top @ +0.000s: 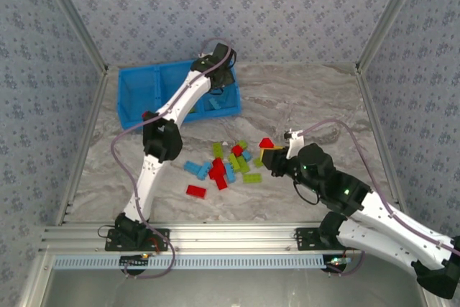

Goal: Sort the legos into containers by color

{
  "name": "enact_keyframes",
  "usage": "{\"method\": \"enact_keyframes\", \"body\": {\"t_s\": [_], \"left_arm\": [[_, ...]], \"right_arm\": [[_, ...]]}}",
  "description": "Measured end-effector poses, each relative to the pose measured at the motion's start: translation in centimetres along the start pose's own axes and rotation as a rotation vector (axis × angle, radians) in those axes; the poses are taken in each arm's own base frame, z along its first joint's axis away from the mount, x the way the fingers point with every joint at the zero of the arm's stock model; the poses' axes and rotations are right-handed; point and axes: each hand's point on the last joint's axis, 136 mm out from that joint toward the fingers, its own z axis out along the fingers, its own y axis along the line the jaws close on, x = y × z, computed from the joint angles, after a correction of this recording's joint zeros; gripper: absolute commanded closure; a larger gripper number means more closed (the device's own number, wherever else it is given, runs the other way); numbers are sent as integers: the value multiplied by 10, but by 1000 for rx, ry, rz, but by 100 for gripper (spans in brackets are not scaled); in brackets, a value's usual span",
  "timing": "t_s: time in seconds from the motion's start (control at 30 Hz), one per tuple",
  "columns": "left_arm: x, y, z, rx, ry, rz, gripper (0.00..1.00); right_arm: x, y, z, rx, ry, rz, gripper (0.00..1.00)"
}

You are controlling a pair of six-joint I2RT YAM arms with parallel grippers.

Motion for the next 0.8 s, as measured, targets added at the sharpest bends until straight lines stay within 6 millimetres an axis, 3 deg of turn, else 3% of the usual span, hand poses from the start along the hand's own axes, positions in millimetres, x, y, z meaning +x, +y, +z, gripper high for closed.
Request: {"method": "enact_keyframes", "body": {"t_s": [0.13,0.23,0.3,0.4,0.47,0.53,0.6,0.67,0.8], "left_arm": [[-2,-7,-14,18,-4,23,20],[-3,-15,-37,40,-12,61,19],[-4,-21,-64,67,-24,93,19],[-4,-24,-124,128,-58,142,18],[-4,-18,-176,189,-99,166,18],[-4,2,-222,239,-150,172,18],[-3,35,-263,264,-207,166,18],[0,65,-291,272,-259,156,17],[18,123,-309,220,-294,155,15]], "right_arm": [[-2,-4,-3,26,0,-3,81],[0,-7,-2,46,6,-10,80],[1,-9,-1,56,10,-17,81],[-1,-8,2,70,22,-33,80],[-4,-5,6,81,39,-47,80],[-8,-1,12,92,58,-66,80],[-12,5,22,103,82,-86,80],[-14,12,34,109,115,-109,80],[-14,33,70,107,196,-162,79]]}}
